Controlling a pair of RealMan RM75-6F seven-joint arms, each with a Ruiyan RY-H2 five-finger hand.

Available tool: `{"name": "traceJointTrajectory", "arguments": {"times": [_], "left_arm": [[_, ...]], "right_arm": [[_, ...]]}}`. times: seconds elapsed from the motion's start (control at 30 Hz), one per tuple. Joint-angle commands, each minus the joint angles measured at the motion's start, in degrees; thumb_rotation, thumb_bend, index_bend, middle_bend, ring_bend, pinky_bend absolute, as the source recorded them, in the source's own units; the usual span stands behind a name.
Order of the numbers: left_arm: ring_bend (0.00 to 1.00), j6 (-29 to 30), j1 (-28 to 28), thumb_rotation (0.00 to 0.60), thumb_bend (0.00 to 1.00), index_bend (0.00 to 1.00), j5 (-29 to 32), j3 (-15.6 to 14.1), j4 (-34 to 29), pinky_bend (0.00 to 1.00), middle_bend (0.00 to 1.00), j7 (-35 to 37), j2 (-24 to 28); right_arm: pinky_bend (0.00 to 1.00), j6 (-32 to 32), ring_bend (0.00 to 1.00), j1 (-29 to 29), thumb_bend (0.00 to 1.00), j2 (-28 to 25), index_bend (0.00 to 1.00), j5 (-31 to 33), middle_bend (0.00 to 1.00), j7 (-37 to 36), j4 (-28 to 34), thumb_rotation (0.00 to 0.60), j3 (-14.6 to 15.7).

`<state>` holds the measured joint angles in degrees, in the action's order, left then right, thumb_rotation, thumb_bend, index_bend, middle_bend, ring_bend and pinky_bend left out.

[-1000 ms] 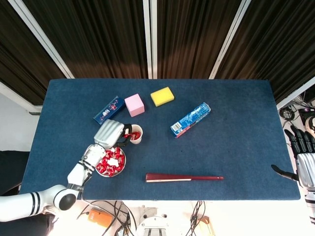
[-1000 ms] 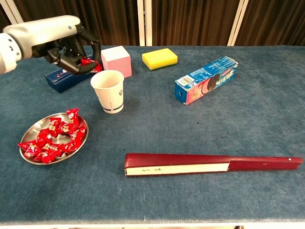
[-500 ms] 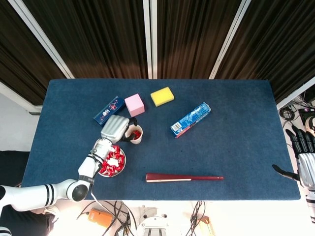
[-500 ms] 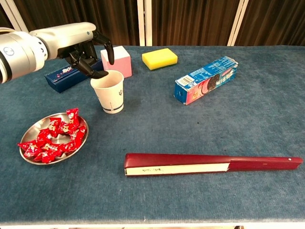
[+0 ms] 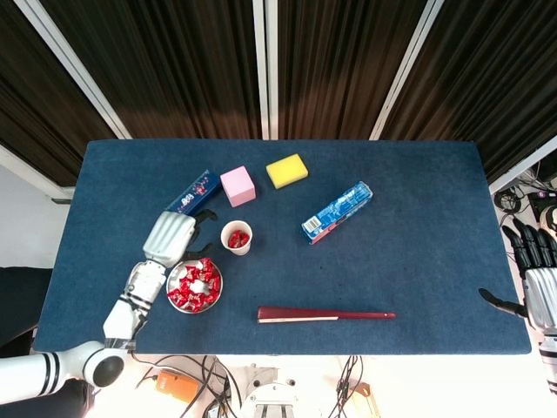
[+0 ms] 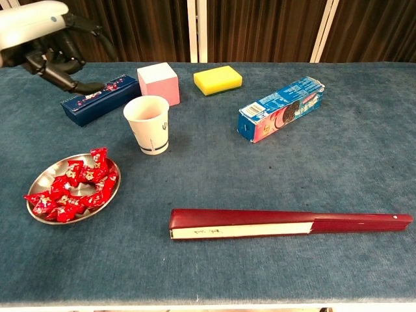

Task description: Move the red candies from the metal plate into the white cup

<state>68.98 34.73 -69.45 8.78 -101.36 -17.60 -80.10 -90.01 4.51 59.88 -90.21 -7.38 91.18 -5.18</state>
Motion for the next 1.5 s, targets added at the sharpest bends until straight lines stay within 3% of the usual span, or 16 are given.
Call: {"name": "traceJointTrajectory", "arguments": {"times": [0.03, 0.2, 0.43, 0.73, 1.5], "left_arm": [[0.84, 2.64, -3.85, 0.572, 0.22, 0.39, -5.61, -5.04, -1.51, 0.72, 0.93, 2.63, 2.46], [0.84, 1.71, -5.83, 0.563, 0.22, 0.40, -9.59, -10.09, -0.18, 0.72, 0.93, 1.42, 1.29], [0.84, -0.82, -6.89, 0.561, 0.22, 0.40, -11.31, -13.00, 3.86, 0.72, 0.93, -0.68, -3.42], [0.84, -3.86, -7.14, 0.557, 0.22, 0.41, -9.48, -12.59, 7.34, 0.72, 0.93, -2.50, -7.36], [0.84, -7.47, -7.56, 0.515, 0.27, 0.46, -6.73, -11.07, 10.26, 0.72, 0.93, -1.56, -8.28]], "right_arm": [[0.00, 0.16, 0.00, 0.17, 0.12, 0.06, 0.00, -0.17, 0.00, 0.09, 0.08, 0.600, 0.01], [0.00, 0.44, 0.00, 0.43, 0.12, 0.20, 0.00, -0.42, 0.00, 0.45, 0.30, 0.600, 0.10], [0.00, 0.88, 0.00, 0.68, 0.12, 0.19, 0.00, -0.53, 0.00, 0.98, 0.64, 0.600, 0.24], [0.00, 1.24, 0.00, 0.83, 0.12, 0.10, 0.00, -0.28, 0.00, 1.43, 1.06, 0.600, 0.29], [0.00, 1.90, 0.00, 1.18, 0.12, -0.08, 0.00, 0.20, 0.00, 2.40, 1.85, 0.600, 0.26]]}}
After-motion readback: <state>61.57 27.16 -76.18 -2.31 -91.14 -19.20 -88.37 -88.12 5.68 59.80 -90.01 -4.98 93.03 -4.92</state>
